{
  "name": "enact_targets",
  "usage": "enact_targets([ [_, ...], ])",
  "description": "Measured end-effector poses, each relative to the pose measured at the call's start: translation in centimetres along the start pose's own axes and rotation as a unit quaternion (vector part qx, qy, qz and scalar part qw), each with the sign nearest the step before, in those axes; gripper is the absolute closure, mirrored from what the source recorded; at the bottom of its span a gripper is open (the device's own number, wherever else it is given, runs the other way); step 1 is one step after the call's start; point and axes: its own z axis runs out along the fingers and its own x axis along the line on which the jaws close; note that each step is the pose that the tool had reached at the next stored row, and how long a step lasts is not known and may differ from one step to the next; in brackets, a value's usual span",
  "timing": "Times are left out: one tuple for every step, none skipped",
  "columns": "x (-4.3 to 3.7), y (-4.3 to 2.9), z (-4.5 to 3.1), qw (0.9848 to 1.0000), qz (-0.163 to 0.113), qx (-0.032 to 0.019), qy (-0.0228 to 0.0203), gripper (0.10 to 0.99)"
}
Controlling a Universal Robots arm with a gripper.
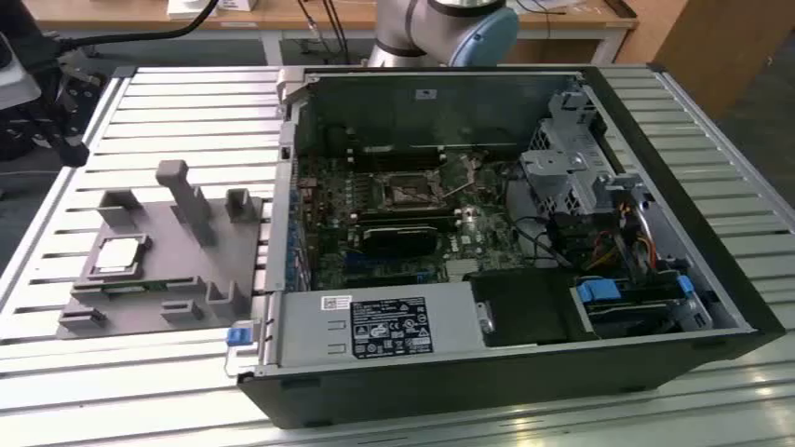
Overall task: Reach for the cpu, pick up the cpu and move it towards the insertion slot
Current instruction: 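Reach for the cpu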
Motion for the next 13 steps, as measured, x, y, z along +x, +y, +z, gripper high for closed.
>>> enact_targets([
  [0.00, 0.00, 0.00, 1.0000, 0.000, 0.0000, 0.0000, 0.980],
  [0.00, 0.00, 0.00, 1.0000, 0.000, 0.0000, 0.0000, 0.980],
  [0.00, 0.00, 0.00, 1.0000, 0.000, 0.0000, 0.0000, 0.980],
  [0.00, 0.00, 0.00, 1.0000, 0.000, 0.0000, 0.0000, 0.980],
  [0.00, 0.00, 0.00, 1.0000, 0.000, 0.0000, 0.0000, 0.980],
  [0.00, 0.00, 0.00, 1.0000, 0.000, 0.0000, 0.0000, 0.980],
  [0.01, 0.00, 0.01, 1.0000, 0.000, 0.0000, 0.0000, 0.980],
  [0.06, 0.00, 0.04, 1.0000, 0.000, 0.0000, -0.0001, 0.980],
  [0.17, 0.00, 0.06, 1.0000, 0.000, 0.0000, 0.0000, 0.980],
  [0.24, 0.00, 0.11, 1.0000, 0.000, 0.0000, 0.0000, 0.980],
  [0.33, 0.00, 0.16, 1.0000, 0.000, 0.0000, 0.0000, 0.980],
  [0.44, 0.00, 0.22, 1.0000, 0.000, 0.0000, 0.0000, 0.980],
  [0.55, -0.01, 0.30, 1.0000, 0.000, 0.0000, 0.0000, 0.980],
])
